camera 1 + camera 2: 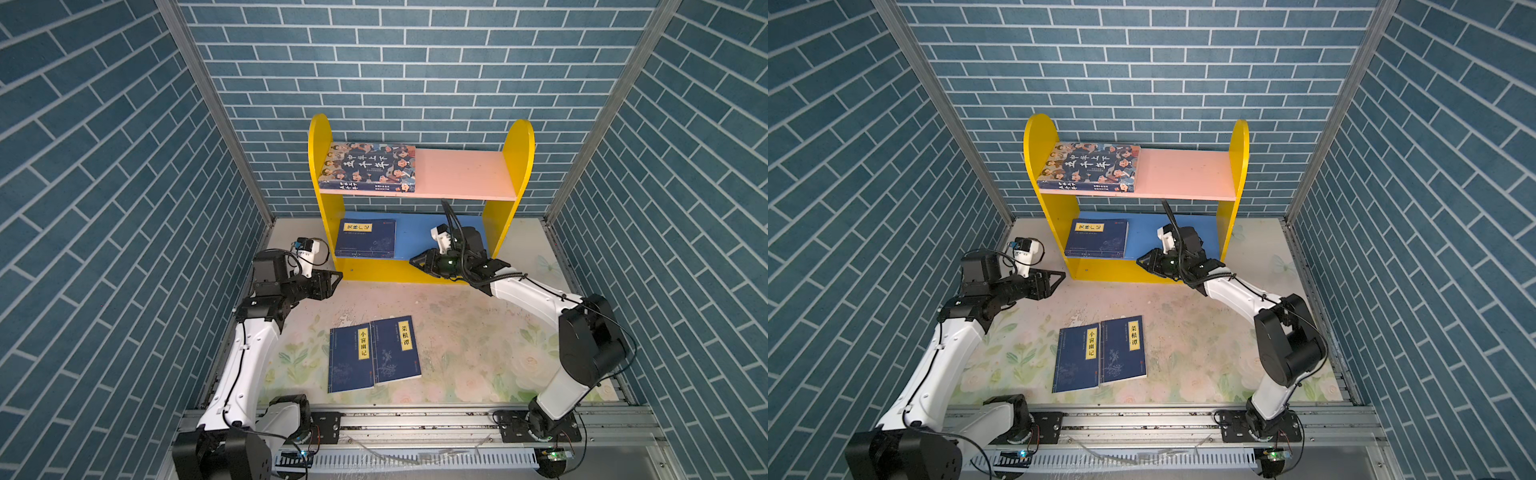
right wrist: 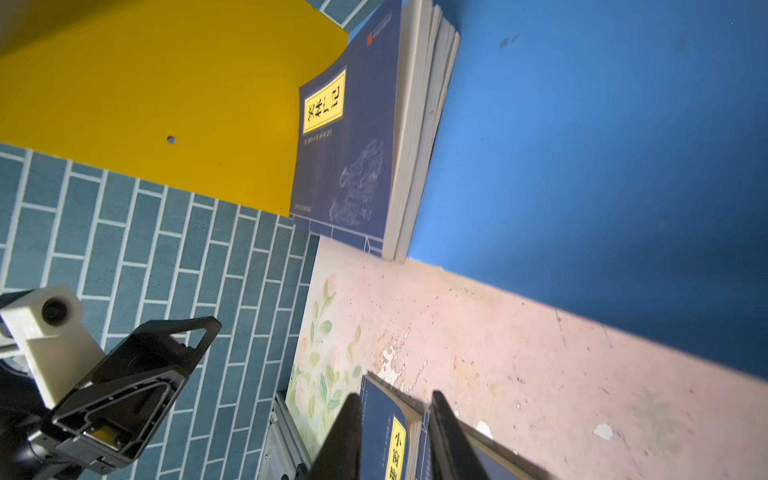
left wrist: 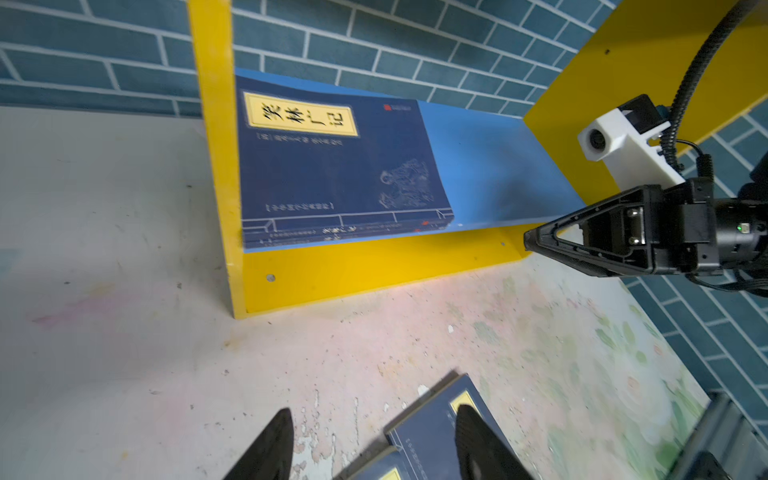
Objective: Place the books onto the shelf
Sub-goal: 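Open the right gripper and withdraw it from the shelf toward the table books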
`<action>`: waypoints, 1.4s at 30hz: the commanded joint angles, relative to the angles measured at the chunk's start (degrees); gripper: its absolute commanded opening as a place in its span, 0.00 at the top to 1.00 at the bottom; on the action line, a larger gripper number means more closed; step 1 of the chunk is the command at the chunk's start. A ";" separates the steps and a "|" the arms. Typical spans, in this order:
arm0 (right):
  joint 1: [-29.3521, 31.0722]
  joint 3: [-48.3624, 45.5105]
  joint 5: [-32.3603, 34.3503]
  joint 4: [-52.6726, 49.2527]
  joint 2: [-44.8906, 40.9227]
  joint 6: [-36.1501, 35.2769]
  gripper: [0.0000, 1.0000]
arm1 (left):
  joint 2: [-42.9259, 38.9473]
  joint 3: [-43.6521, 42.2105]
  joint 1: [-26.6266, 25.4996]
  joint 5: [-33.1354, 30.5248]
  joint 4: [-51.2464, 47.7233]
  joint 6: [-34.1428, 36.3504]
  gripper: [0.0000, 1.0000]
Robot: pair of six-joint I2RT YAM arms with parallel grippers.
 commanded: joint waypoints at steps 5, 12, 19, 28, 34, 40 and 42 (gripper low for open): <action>5.26 -10.81 6.60 -9.59 -16.13 -8.21 0.69 | -1.22 -0.25 0.25 14.79 -3.77 -0.08 0.36; 10.06 -23.74 13.22 -15.13 -31.44 -6.04 0.62 | -2.71 -2.19 -1.91 23.75 0.24 -3.36 0.34; 11.28 -36.10 14.20 -15.12 -43.29 1.97 0.53 | -2.31 -4.17 -7.93 20.48 4.65 -6.31 0.31; 11.27 -38.49 15.31 -16.44 -41.84 1.46 0.41 | 3.49 -0.26 -12.46 16.66 1.28 -2.73 0.26; 11.38 -38.00 21.77 -12.11 -36.64 0.20 0.30 | 3.65 2.57 -12.41 6.61 -1.25 -2.24 0.15; 11.33 -37.81 25.86 -3.46 -29.58 -2.31 0.30 | 0.14 3.26 -11.67 -4.94 -5.37 -0.72 0.11; 11.28 -36.74 25.54 -2.07 -27.73 -3.73 0.31 | 0.42 4.02 -10.62 -6.29 -5.62 -0.74 0.12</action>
